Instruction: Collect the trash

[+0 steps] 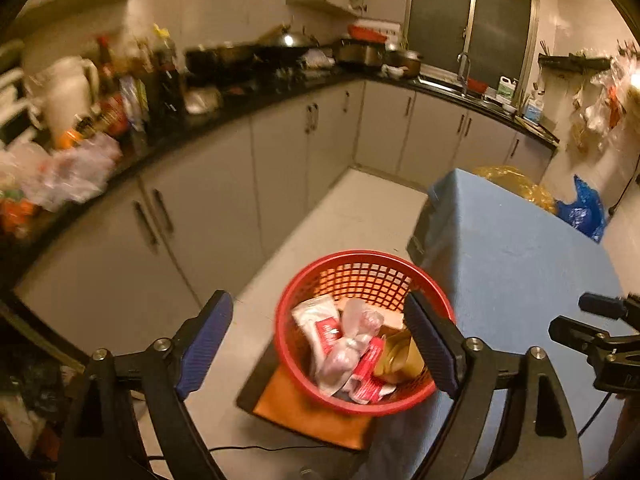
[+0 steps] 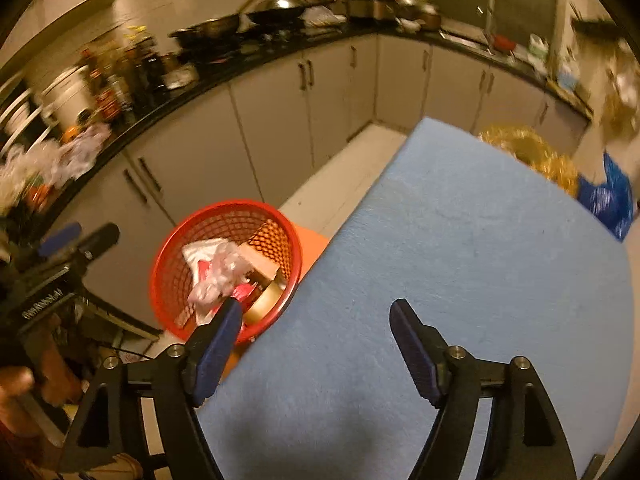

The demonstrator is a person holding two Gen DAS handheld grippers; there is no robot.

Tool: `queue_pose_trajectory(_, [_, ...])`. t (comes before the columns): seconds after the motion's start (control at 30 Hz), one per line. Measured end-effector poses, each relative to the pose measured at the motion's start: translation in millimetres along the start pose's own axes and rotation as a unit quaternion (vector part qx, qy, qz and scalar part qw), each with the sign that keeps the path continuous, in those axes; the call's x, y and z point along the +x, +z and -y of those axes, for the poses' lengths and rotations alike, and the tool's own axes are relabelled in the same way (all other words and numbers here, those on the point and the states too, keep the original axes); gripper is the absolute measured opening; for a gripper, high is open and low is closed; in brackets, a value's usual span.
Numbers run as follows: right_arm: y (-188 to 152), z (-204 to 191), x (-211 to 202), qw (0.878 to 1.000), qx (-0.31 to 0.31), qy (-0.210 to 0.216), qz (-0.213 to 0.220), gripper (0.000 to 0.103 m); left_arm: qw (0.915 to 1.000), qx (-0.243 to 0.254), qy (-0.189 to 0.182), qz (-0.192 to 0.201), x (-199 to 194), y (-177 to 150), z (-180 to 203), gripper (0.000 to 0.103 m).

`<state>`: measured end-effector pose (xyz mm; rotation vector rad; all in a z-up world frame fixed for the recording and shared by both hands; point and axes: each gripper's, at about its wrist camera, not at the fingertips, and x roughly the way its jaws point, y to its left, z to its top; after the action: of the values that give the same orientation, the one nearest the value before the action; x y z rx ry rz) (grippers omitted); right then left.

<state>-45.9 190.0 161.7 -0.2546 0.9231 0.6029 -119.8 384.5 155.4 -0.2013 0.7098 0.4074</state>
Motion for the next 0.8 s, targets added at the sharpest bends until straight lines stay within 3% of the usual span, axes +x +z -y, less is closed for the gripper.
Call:
queue_pose_trajectory(0.07, [-10.0, -5.7, -17.2, 0.999, -0.038, -0.002, 0.019, 0.083, 0.9997, 0.002, 0.02, 0.013, -24.0, -7.8, 4.6, 0.099])
queue_pose_trajectory(0.27, [-43.0, -4.8, -56.9, 0.994, -0.106, 0.01, 0.037, 0.092, 0.9962, 0.027, 0.083, 0.007, -63.3, -26.8, 39.4, 0.1])
queue_pose_trajectory(0.47, [-65.3, 21.3, -84.1, 0.993, -0.11, 0.02, 0.048, 0.093, 0.9939, 0.002, 0.11, 0.005, -92.2, -34.2, 63.3, 0.1])
queue_pose_trajectory(0.63, [-78.8, 28.2, -95.6, 0.989, -0.131, 0.028, 0.057, 0.093, 0.9911, 0.013, 0.132, -0.012, -106.2, -42.4, 83.9, 0.1])
queue_pose_trajectory(0.8, [-84.7, 28.7, -103.0, 0.986, -0.151, 0.036, 0.065, 0.093, 0.9859, 0.016, 0.167, -0.004, -117.2, -46.4, 94.9, 0.1])
